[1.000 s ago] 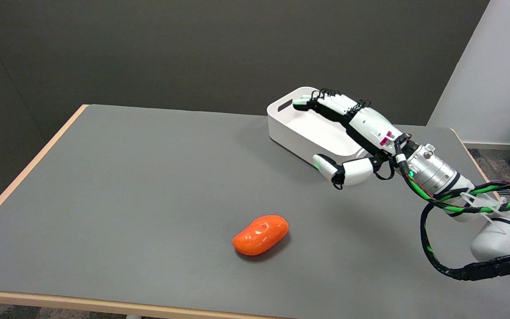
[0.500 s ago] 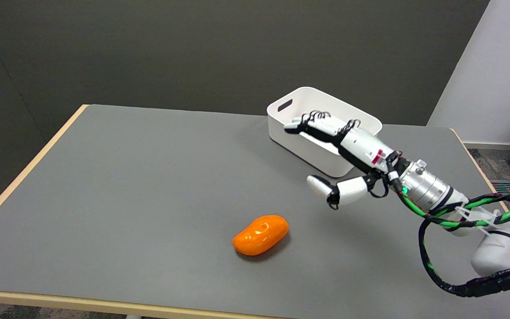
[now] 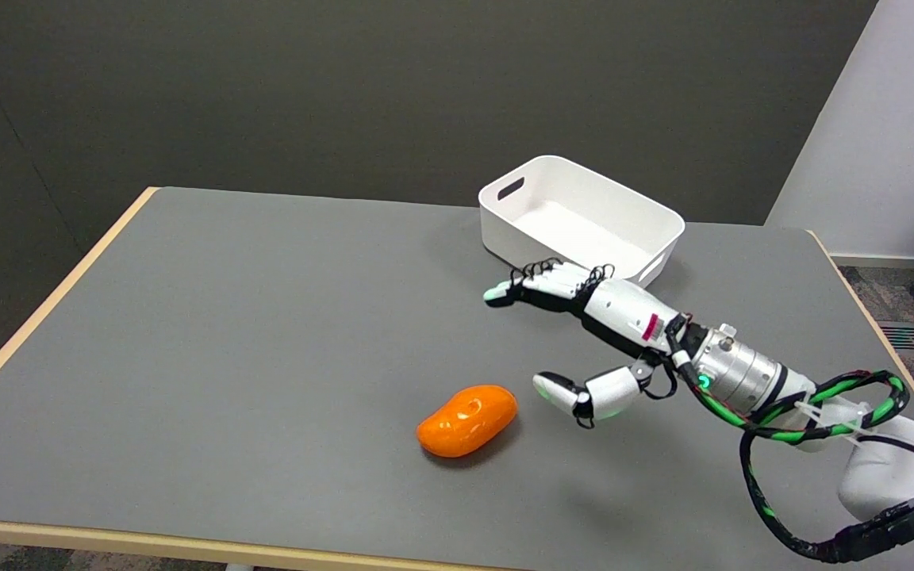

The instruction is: Pick up mango.

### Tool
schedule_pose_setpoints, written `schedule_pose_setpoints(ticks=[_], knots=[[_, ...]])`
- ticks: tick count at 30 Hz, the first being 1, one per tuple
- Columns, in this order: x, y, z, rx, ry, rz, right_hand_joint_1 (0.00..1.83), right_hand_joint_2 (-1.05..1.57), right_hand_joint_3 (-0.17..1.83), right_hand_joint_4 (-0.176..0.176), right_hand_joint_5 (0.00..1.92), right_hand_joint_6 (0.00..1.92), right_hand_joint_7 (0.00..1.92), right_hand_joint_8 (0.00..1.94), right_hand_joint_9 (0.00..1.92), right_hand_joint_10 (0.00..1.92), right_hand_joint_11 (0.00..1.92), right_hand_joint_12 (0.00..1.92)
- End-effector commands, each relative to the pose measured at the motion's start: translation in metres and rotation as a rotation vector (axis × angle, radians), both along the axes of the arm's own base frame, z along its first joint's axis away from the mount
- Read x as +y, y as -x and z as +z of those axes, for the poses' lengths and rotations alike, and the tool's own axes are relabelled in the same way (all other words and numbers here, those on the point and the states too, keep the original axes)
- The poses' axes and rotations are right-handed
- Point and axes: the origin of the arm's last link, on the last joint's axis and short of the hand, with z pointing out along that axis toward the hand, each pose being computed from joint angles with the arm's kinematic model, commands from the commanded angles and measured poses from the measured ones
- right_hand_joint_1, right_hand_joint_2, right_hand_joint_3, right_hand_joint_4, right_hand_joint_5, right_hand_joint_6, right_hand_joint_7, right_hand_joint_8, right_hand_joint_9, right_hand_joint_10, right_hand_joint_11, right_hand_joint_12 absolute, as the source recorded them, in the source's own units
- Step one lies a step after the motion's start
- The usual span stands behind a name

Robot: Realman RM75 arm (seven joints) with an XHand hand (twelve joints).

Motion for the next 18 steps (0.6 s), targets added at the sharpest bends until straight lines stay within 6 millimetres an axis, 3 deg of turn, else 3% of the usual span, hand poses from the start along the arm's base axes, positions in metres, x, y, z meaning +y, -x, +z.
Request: schedule_pose_setpoints(ticks=[1, 11, 18], knots=[[0.009, 0.028, -0.012, -0.005, -0.035, -0.071, 0.74, 0.66, 1.01, 0.115, 0.26, 0.54, 0.33, 0.40, 0.29, 0.66, 0.16, 1.20], [0.006, 0.048, -0.031, -0.004, -0.070, -0.127, 0.75, 0.66, 1.01, 0.117, 0.27, 0.56, 0.35, 0.41, 0.30, 0.68, 0.17, 1.22], [-0.001, 0.063, -0.072, 0.026, -0.142, -0.108, 0.75, 0.65, 1.00, 0.117, 0.27, 0.56, 0.36, 0.42, 0.30, 0.69, 0.18, 1.24]])
